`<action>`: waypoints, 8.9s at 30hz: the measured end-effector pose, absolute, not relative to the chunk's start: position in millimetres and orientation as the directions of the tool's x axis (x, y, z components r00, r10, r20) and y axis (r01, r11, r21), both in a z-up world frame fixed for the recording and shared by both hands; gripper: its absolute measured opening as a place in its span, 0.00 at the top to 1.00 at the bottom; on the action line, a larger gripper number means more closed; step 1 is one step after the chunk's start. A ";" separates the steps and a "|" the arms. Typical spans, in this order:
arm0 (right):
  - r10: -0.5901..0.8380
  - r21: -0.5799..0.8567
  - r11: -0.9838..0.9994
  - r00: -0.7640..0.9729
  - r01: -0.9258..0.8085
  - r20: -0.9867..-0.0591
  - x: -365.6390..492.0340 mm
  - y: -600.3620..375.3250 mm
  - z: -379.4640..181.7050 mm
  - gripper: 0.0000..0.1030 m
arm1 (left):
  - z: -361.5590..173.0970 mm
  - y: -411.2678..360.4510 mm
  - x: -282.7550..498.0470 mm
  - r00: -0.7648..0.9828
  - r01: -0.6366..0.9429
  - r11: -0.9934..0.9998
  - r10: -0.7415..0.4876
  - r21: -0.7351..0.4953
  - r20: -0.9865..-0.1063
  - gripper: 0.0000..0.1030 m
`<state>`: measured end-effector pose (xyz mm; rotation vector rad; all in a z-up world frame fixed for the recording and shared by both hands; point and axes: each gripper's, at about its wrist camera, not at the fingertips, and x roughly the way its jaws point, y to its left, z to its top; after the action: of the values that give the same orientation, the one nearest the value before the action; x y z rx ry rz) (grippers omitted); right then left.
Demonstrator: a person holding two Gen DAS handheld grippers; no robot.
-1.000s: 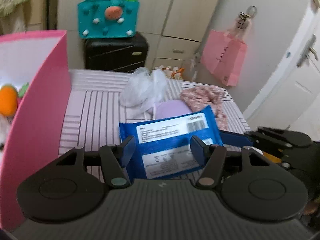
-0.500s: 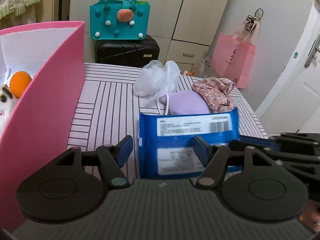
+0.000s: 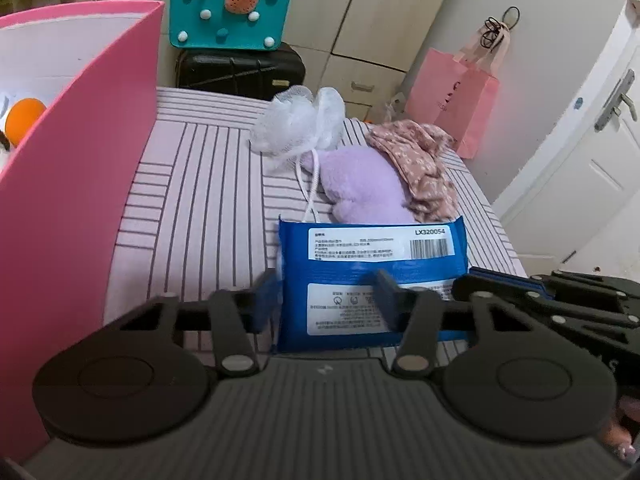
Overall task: Organize soft objects
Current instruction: 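Close both tools on the blue wet-wipes packet, one on each side, then lift the blue wipes packet with both tools and carry it over the box, then lower the wipes packet into the box and open both tools, then withdraw both tools from the box toward the scrunchie and white pouf, then close the right tool on the pink scrunchie while the left tool grasps the white pouf, then lift and carry the scrunchie and white pouf over the pink box with both tools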
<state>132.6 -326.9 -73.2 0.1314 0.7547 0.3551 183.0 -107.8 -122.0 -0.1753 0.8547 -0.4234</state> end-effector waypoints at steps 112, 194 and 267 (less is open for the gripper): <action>0.426 0.133 0.809 0.414 -0.573 -0.805 166.6 -71.7 0.9 0.39 | -11.2 105.2 163.8 0.566 0.387 0.922 -0.250 -0.015 -0.786 0.49; 0.236 0.190 0.971 0.728 -0.146 -0.644 216.0 -351.5 -53.0 0.30 | -61.6 -139.1 234.1 0.704 0.262 0.930 -0.366 -0.256 -0.608 0.44; 0.545 0.496 0.838 0.412 -0.229 -0.730 107.8 -297.1 -48.8 0.88 | -34.7 -63.8 133.1 0.482 0.497 0.846 -0.452 -0.191 -0.751 0.77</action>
<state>107.8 -297.1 -48.8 0.3441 1.0389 0.4986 133.1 -63.8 -34.7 0.0546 0.8979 -0.5790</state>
